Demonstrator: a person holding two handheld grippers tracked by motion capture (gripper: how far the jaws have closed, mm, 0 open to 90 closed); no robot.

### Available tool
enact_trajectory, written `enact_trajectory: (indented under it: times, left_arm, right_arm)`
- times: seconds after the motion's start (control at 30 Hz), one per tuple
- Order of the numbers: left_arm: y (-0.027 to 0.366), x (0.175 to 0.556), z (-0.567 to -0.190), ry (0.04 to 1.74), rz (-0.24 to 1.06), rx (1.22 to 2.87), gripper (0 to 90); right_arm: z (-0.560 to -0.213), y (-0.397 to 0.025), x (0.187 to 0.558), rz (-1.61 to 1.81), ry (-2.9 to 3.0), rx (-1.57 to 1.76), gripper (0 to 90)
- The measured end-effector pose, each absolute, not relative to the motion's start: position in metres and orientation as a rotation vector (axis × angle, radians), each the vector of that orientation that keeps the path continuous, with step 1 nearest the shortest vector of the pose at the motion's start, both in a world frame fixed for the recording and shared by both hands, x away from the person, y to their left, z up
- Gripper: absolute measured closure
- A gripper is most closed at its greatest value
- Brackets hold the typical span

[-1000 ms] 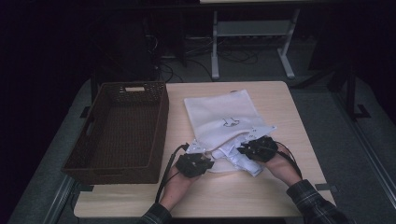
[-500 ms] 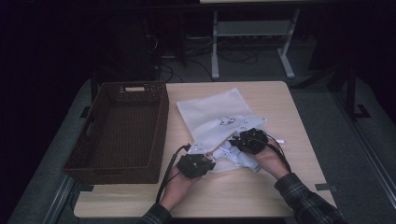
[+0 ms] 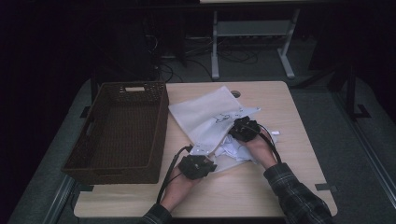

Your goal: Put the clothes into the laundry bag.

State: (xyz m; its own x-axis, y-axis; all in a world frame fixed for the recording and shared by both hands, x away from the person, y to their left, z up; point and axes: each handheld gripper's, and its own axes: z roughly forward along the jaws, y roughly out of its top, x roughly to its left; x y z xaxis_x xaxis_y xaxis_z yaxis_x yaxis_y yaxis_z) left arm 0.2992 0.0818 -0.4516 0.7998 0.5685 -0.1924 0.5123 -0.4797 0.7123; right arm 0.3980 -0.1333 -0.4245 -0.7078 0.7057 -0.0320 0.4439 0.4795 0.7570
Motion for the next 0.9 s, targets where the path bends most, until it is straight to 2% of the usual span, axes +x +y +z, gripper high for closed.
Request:
enact_trajectory:
  times: [0.13, 0.3, 0.43, 0.9]
  left_arm:
    - [0.083, 0.3, -0.452, 0.799, 0.081, 2.171, 85.4]
    - [0.083, 0.3, -0.452, 0.8, 0.081, 2.171, 85.2]
    - [0.084, 0.3, -0.452, 0.801, 0.083, 2.168, 85.0]
    - [0.084, 0.3, -0.452, 0.805, 0.084, 2.166, 84.9]
  right_arm:
    - [-0.428, -0.136, 0.4, 1.097, 2.408, 0.981, 78.9]
    - [-0.423, -0.146, 0.391, 1.118, 2.462, 0.933, 60.2]
    - [-0.417, -0.159, 0.378, 1.136, 2.485, 0.897, 51.9]
    - [-0.412, -0.205, 0.33, 1.173, 2.536, 0.89, 48.3]
